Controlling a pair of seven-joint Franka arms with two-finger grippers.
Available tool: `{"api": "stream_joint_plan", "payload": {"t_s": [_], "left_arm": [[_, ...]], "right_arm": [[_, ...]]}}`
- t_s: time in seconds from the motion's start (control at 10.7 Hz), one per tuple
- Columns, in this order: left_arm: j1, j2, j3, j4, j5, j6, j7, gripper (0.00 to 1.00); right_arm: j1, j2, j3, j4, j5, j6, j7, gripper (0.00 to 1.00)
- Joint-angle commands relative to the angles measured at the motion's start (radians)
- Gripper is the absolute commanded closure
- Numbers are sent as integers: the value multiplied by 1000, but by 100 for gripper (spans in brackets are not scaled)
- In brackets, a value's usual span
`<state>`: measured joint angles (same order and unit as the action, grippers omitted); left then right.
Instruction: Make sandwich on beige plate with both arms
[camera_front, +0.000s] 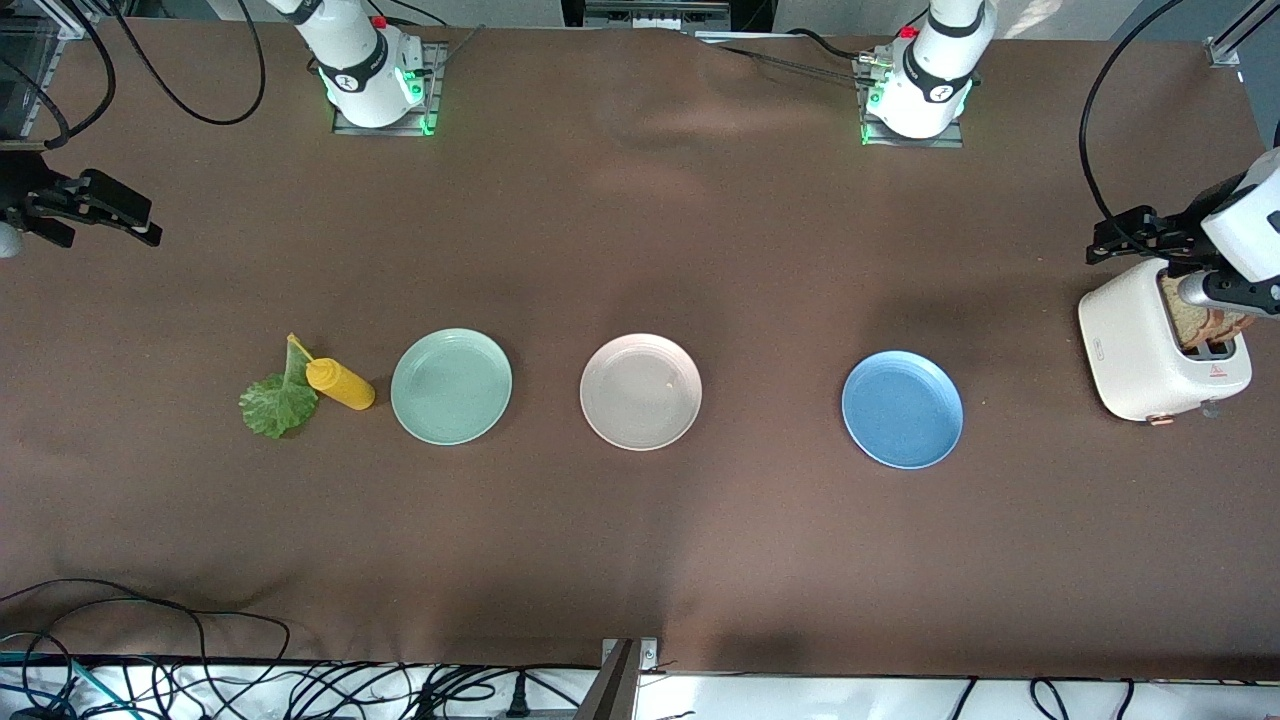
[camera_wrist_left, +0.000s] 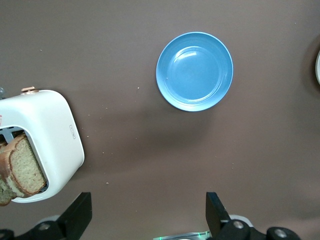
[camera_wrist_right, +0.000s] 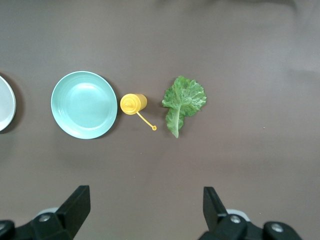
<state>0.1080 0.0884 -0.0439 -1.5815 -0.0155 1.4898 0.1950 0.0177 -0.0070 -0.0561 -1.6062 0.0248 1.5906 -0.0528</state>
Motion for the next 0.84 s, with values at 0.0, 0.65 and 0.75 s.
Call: {"api": "stream_joint_plan", "payload": {"t_s": [0.0,0.65,0.75], "left_arm": [[9,-6,-2,-6,-7,6,6,0],[7,-7,-7,-18,-7,17,6,0],[7,-6,-5,-18,-6,27,6,0]], "right_arm": [[2,6,-1,23,-9,-8,7,0],[2,6,-1,23,-11,-9,7,0],[2,6,-1,23,-11,-9,7,0]]}}
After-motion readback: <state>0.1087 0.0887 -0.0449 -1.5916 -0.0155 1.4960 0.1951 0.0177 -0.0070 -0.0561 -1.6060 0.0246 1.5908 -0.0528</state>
